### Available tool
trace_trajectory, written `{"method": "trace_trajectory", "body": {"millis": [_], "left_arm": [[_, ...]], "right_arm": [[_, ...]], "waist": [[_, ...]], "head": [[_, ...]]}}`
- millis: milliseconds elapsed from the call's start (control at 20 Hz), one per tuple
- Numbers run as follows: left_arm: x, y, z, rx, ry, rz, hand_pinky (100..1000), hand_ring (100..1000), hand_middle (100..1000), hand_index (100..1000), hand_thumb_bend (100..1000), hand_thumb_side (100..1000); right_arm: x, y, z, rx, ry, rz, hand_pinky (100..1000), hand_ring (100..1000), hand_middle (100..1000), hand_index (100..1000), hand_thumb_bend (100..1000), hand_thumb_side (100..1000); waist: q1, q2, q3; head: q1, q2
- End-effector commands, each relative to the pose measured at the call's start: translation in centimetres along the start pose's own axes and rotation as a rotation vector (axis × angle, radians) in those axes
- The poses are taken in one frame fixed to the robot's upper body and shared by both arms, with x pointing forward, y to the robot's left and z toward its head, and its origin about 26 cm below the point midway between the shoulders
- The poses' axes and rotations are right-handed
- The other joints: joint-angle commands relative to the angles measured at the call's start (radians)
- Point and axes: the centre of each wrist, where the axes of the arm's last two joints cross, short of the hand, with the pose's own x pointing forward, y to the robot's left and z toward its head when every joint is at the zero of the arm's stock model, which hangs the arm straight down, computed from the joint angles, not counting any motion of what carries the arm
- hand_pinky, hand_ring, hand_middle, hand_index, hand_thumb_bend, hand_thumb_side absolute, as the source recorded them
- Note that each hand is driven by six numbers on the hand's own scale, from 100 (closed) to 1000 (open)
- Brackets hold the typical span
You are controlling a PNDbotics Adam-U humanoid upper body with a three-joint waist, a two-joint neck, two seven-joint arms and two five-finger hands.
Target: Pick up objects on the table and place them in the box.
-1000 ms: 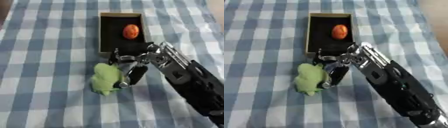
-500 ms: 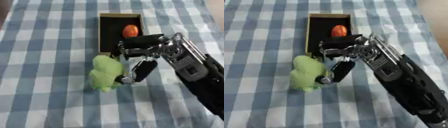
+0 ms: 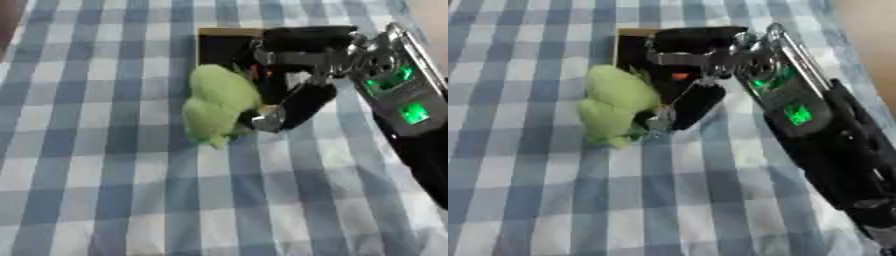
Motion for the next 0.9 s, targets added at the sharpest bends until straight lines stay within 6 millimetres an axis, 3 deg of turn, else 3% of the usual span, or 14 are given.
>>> {"method": "trace_trajectory", "body": {"millis": [50,550,900], "left_arm": [[0.4,0.6,-0.8,-0.009,-0.034,-0.014,838,820,720,836,110,656],[0.4,0.5,-0.8,-0.009,-0.031,-0.008,838,820,720,836,106,658],[0.4,0.4,-0.7,-0.008,-0.029,-0.005,837,820,720,835,105,659]], "right_arm": [[-1.3,-1.7,0.7,-0.061,0.09,0.04,550,693,575,738,203,330],[-8.2,-3.0,-1.5,-0.114,0.351,0.047,583,703,579,741,272,324],[-11.5,-1.6,-2.9,-0.095,0.464,0.037,604,713,585,745,303,348]], "waist": [[0.006,-0.021,0.002],[0.009,-0.017,0.01],[0.01,-0.015,0.014]], "head": [[0.001,0.005],[-0.007,0.005],[-0.012,0.005]]}}
